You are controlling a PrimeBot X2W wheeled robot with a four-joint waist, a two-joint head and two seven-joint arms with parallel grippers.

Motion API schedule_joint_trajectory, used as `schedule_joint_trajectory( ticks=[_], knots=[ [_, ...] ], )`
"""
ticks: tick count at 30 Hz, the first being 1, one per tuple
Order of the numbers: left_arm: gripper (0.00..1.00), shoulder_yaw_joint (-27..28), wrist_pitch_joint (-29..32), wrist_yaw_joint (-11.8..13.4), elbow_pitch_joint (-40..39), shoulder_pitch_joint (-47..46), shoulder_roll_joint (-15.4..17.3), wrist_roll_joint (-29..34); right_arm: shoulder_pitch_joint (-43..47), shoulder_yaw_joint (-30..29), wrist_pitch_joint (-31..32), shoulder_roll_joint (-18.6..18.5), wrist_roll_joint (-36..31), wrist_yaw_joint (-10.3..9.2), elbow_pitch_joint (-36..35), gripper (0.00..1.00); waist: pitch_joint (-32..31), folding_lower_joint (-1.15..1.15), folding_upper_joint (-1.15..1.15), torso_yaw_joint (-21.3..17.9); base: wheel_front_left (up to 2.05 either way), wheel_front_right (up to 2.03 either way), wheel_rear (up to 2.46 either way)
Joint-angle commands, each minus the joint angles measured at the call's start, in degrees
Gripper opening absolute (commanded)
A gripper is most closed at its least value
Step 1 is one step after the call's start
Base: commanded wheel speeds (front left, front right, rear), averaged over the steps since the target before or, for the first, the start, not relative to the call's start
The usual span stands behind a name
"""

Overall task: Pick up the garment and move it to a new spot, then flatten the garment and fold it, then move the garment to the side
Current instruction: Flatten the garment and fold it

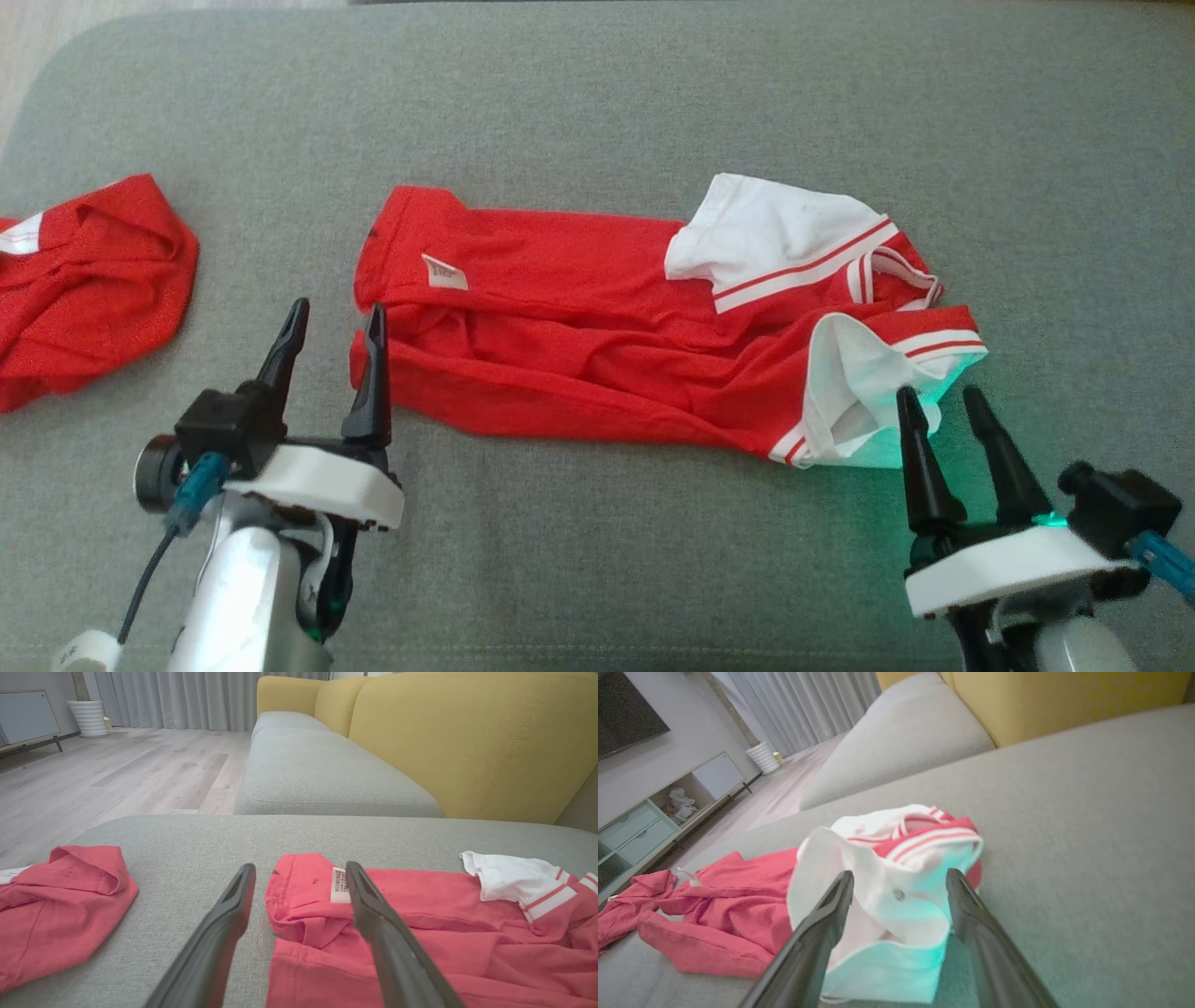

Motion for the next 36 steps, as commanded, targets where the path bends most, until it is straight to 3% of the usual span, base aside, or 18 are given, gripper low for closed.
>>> schedule_joint_trajectory(
  ticks=[1,6,12,23,36],
  knots=[
    [1.00,2.01,-0.70,0.14,-1.64,-0.31,1.10,0.40,-1.39,1.72,-0.60,-0.20,-1.10,0.43,-3.03,1.00,-0.26,0.00,0.00,-0.15,0.00,0.00,0.00],
    [1.00,2.41,-0.70,0.46,-1.74,0.39,1.20,0.28,-4.67,1.89,-0.36,-0.20,-8.57,0.43,-8.46,1.00,-1.21,0.00,0.00,-0.71,0.00,0.00,0.00],
    [1.00,2.33,-0.70,0.78,-1.97,1.41,1.41,0.55,-7.64,1.81,1.11,-0.20,-15.82,0.43,-9.34,1.00,-3.35,0.00,0.00,-0.69,0.00,0.00,0.00],
    [1.00,2.01,-0.35,1.87,-2.68,6.24,2.26,0.81,-2.04,2.08,2.32,-0.19,-14.98,0.43,-7.66,1.00,-7.78,0.00,0.00,-1.19,0.00,0.00,0.00],
    [1.00,1.13,1.07,2.37,-4.36,7.85,2.69,0.45,-0.51,1.85,3.07,-0.19,-13.89,0.43,-7.84,1.00,-8.18,0.00,0.00,-1.09,0.00,0.00,0.00]
  ],
)
